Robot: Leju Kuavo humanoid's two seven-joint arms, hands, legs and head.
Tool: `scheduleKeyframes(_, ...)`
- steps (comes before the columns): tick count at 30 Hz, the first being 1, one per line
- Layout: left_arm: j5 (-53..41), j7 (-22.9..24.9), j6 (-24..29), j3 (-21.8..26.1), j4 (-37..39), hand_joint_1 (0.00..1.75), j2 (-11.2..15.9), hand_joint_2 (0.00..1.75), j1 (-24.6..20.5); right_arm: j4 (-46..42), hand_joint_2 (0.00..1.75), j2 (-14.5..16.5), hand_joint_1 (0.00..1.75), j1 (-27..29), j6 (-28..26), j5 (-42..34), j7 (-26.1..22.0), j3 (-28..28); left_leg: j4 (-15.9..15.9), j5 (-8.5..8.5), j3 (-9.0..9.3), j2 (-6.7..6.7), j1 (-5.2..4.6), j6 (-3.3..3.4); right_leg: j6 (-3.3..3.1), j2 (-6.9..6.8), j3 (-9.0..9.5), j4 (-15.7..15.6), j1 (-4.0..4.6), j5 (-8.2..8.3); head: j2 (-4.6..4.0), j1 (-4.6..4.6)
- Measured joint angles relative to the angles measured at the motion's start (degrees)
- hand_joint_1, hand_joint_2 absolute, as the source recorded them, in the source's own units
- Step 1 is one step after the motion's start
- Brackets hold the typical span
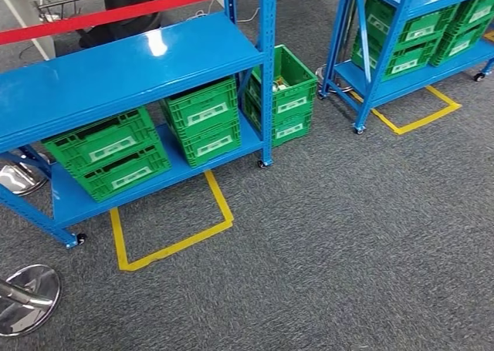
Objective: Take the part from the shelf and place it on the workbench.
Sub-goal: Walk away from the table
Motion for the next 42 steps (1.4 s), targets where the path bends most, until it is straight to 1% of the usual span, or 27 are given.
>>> scheduleKeyframes(2, 0.0, 0.0, 0.0, 0.0, 0.0, 0.0, 0.0, 0.0, -0.1, 0.0, 0.0, 0.0, 0.0, -0.1, 0.0, 0.0, 0.0, 0.0, -7.1, 1.98, 4.1, 2.61, -0.5, 0.58, 0.36, -1.3, 0.01, 0.0, 0.16, 0.17, 0.0, 0.05)
scheduleKeyframes(4, 0.0, 0.0, 0.0, 0.0, 0.0, 0.0, 0.1, 0.0, -0.1, 0.0, 0.0, 0.0, 0.0, -0.3, 0.0, 0.0, 0.0, 0.0, -9.4, 2.02, 4.88, 3.72, -1.06, 1.22, 0.95, -2.51, -0.02, 0.0, 0.31, 0.44, 0.0, 0.09)
scheduleKeyframes(5, 0.0, 0.0, 0.0, 0.0, 0.0, 0.0, 0.1, 0.0, -0.1, 0.0, 0.0, 0.0, 0.0, -0.4, 0.0, 0.0, 0.0, 0.0, -9.6, 2.24, 4.58, 3.17, -1.11, 1.64, 1.32, -3.04, 0.04, -0.1, 0.32, 0.57, 0.0, 0.11)
scheduleKeyframes(6, 0.0, 0.0, 0.0, 0.0, 0.0, 0.0, 0.0, 0.0, 0.0, 0.0, 0.0, 0.0, 0.0, -0.5, 0.0, 0.0, 0.0, 0.0, -9.9, 2.54, 4.41, 2.6, -1.04, 2.01, 1.71, -2.5, -0.08, 0.0, 0.25, 0.39, 0.0, 0.1)
scheduleKeyframes(7, 0.0, 0.0, 0.0, 0.0, 0.0, 0.0, 0.0, 0.0, 0.0, 0.0, 0.0, 0.0, 0.0, -0.6, 0.0, 0.0, 0.0, 0.0, -10.2, 2.95, 4.22, 2.02, -0.91, 2.44, 2.03, -1.06, -0.42, 0.6, 0.17, -0.33, 0.0, 0.17)
scheduleKeyframes(9, 0.0, 0.0, 0.0, 0.0, 0.0, 0.0, -0.1, 0.0, -0.2, 0.0, 0.0, 0.0, 0.0, -0.5, 0.0, 0.0, 0.0, 0.0, -10.5, 3.74, 3.62, 0.73, -0.76, 3.21, 2.32, 2.97, -2.56, 5.3, 0.05, -3.85, 0.0, 0.43)
scheduleKeyframes(10, 0.0, 0.0, 0.0, 0.0, 0.0, 0.0, -0.1, 0.0, -0.3, 0.0, 0.0, 0.0, 0.0, -0.3, 0.0, 0.0, 0.0, 0.0, -10.5, 4.02, 3.17, -0.04, -0.85, 3.51, 2.27, 4.18, -4.17, 9.2, 0.07, -5.98, 0.0, 0.56)
scheduleKeyframes(11, -0.1, 0.0, 0.0, 0.0, 0.0, 0.0, -0.1, 0.0, -0.4, 0.0, 0.0, 0.0, 0.0, -0.2, 0.0, 0.0, 0.0, 0.0, -10.5, 4.27, 2.78, -0.84, -1.02, 3.71, 2.18, 4.63, -5.71, 12.9, 0.13, -7.53, 0.0, 0.66)
scheduleKeyframes(12, -0.2, 0.0, 0.0, 0.0, 0.0, 0.0, -0.1, 0.0, -0.3, 0.0, 0.0, 0.0, 0.0, -0.1, 0.0, 0.1, 0.0, 0.0, -10.5, 4.51, 2.46, -1.59, -1.19, 3.82, 2.06, 4.78, -6.64, 15.3, 0.22, -8.03, 0.0, 0.68)
scheduleKeyframes(13, -0.2, 0.0, 0.0, 0.0, 0.0, 0.0, -0.1, 0.0, -0.2, 0.0, 0.0, 0.0, 0.0, 0.0, 0.0, 0.1, 0.0, 0.0, -10.4, 4.73, 2.23, -2.38, -1.35, 3.84, 1.85, 4.86, -6.58, 15.5, 0.35, -7.31, 0.0, 0.68)
scheduleKeyframes(15, -0.4, 0.0, 0.1, 0.0, 0.0, 0.0, -0.1, 0.0, -0.1, 0.0, 0.0, 0.0, 0.0, -0.1, 0.0, 0.1, 0.0, 0.0, -10.3, 5.06, 1.98, -3.92, -1.53, 3.74, 1.18, 5.75, -3.34, 9.6, 0.61, -3.56, 0.0, 0.68)
scheduleKeyframes(16, -0.5, 0.0, 0.1, 0.0, 0.0, 0.0, -0.2, 0.0, -0.1, 0.0, 0.0, -0.1, 0.0, -0.1, 0.0, 0.1, 0.0, 0.0, -10.2, 5.18, 1.83, -4.65, -1.63, 3.62, 0.74, 7.02, -0.97, 5.5, 0.68, -2.06, 0.0, 0.66)
scheduleKeyframes(18, -0.6, 0.0, 0.1, 0.0, 0.0, 0.0, -0.3, 0.0, -0.3, 0.0, 0.0, -0.3, 0.0, -0.1, 0.0, 0.1, 0.0, 0.0, -9.8, 5.46, 1.39, -6.0, -1.71, 3.23, 0.28, 9.07, 2.12, 0.0, 0.67, -0.81, 0.0, 0.67)
scheduleKeyframes(19, -0.6, 0.0, 0.1, 0.0, 0.0, 0.0, -0.3, 0.0, -0.3, 0.0, 0.0, -0.3, 0.0, -0.1, 0.0, 0.1, 0.0, 0.0, -9.7, 5.66, 1.12, -6.62, -1.71, 2.93, 0.22, 9.33, 2.56, -0.8, 0.67, -1.01, 0.0, 0.67)
scheduleKeyframes(21, -0.6, -0.1, 0.2, 0.1, 0.0, 0.0, -0.2, 0.0, -0.1, 0.0, 0.0, -0.2, 0.0, -0.2, 0.0, 0.1, 0.0, 0.0, -9.5, 5.95, 0.64, -7.59, -1.67, 2.29, 0.04, 8.12, 2.54, -1.4, 0.51, -0.86, 0.0, 0.78)
scheduleKeyframes(23, -0.5, -0.3, 0.3, 0.2, 0.0, 0.0, -0.2, 0.0, 0.0, 0.0, 0.0, -0.2, 0.0, -0.3, 0.0, 0.2, -0.1, 0.0, -7.7, 4.56, -0.38, -6.03, -1.67, 1.56, -0.38, 6.73, 2.65, -1.8, 0.21, -0.48, 0.0, 0.55)
scheduleKeyframes(25, -0.5, -0.5, 0.4, 0.3, 0.0, 0.0, -0.2, 0.0, -0.2, 0.0, 0.0, -0.2, 0.0, 0.0, 0.0, 0.2, -0.1, 0.0, -1.3, 0.68, -3.2, -2.96, -1.27, 0.67, -0.58, 5.18, 2.54, -1.9, 0.14, -0.34, 0.0, 0.24)
scheduleKeyframes(27, -0.5, -0.6, 0.6, 0.4, 0.0, 0.0, -0.3, 0.0, -0.3, 0.0, 0.0, -0.2, 0.0, 0.3, 0.1, 0.3, -0.1, 0.0, 6.0, -2.26, -6.2, -1.5, -0.55, -0.14, -0.52, 3.7, 2.35, -1.8, 0.17, -0.41, 0.0, 0.19)
scheduleKeyframes(28, -0.5, -0.7, 0.7, 0.4, 0.0, 0.0, -0.3, 0.0, -0.2, 0.0, 0.0, -0.2, 0.0, 0.3, 0.1, 0.3, -0.1, 0.0, 7.3, -2.13, -6.55, -1.26, -0.22, -0.42, -0.44, 3.23, 2.23, -1.8, 0.15, -0.49, 0.0, 0.16)
scheduleKeyframes(29, -0.5, -0.7, 0.7, 0.4, 0.0, 0.0, -0.3, 0.0, -0.1, 0.0, 0.0, -0.2, 0.0, 0.3, 0.1, 0.3, -0.1, 0.0, 6.3, -0.91, -5.78, -1.14, 0.07, -0.62, -0.33, 2.89, 2.19, -1.8, 0.11, -0.58, 0.0, 0.15)
scheduleKeyframes(30, -0.5, -0.7, 0.8, 0.4, 0.0, 0.0, -0.3, 0.0, 0.0, 0.0, 0.0, -0.2, 0.0, 0.2, 0.1, 0.3, -0.1, 0.0, 3.2, 1.01, -4.0, -1.05, 0.28, -0.7, -0.19, 2.66, 2.23, -1.8, 0.05, -0.71, 0.0, 0.16)
scheduleKeyframes(31, -0.5, -0.8, 0.9, 0.4, 0.0, 0.0, -0.3, 0.0, 0.0, 0.0, 0.0, -0.2, 0.0, 0.1, 0.1, 0.2, -0.1, 0.0, -1.1, 2.77, -1.61, -0.87, 0.39, -0.65, -0.03, 2.5, 2.36, -1.8, 0.01, -0.87, 0.0, 0.15)
scheduleKeyframes(33, -0.6, -0.9, 0.9, 0.5, 0.0, 0.0, -0.3, 0.0, 0.0, 0.0, 0.0, -0.2, 0.0, -0.1, 0.1, 0.2, -0.2, 0.0, -7.8, 4.17, 2.21, -0.51, 0.13, -0.05, 0.58, 2.34, 2.61, -1.8, -0.02, -1.27, 0.0, 0.2)
scheduleKeyframes(34, -0.6, -0.9, 0.9, 0.5, 0.0, 0.0, -0.3, 0.0, -0.1, 0.0, 0.0, -0.2, 0.0, -0.2, 0.1, 0.2, -0.2, 0.0, -9.3, 3.85, 3.01, -0.38, -0.07, 0.47, 1.01, 2.33, 2.84, -1.8, -0.01, -1.41, 0.0, 0.13)
scheduleKeyframes(38, -0.7, -0.9, 1.0, 0.6, 0.0, 0.0, -0.3, 0.0, 0.0, 0.0, 0.0, -0.2, 0.0, -0.4, 0.2, 0.2, -0.3, 0.0, -10.1, 2.9, 3.75, -0.69, -0.2, 2.54, 2.8, 2.98, 2.89, 0.5, -0.24, -1.98, 0.0, 0.22)
scheduleKeyframes(40, -0.7, -0.9, 1.0, 0.7, 0.0, 0.0, -0.4, 0.0, 0.0, 0.0, 0.0, -0.2, 0.0, -0.5, 0.2, 0.2, -0.4, 0.0, -10.3, 2.7, 4.27, -0.84, -0.18, 3.25, 2.92, 4.13, -0.33, 5.8, -0.31, -4.86, 0.0, 0.55)
scheduleKeyframes(42, -0.7, -1.0, 1.1, 0.8, 0.0, 0.0, -0.4, 0.0, -0.1, 0.0, 0.0, -0.2, 0.0, -0.4, 0.2, 0.2, -0.4, 0.0, -10.3, 2.18, 4.58, -1.01, -0.39, 3.7, 3.01, 4.71, -5.3, 13.4, -0.26, -7.78, 0.0, 0.72)
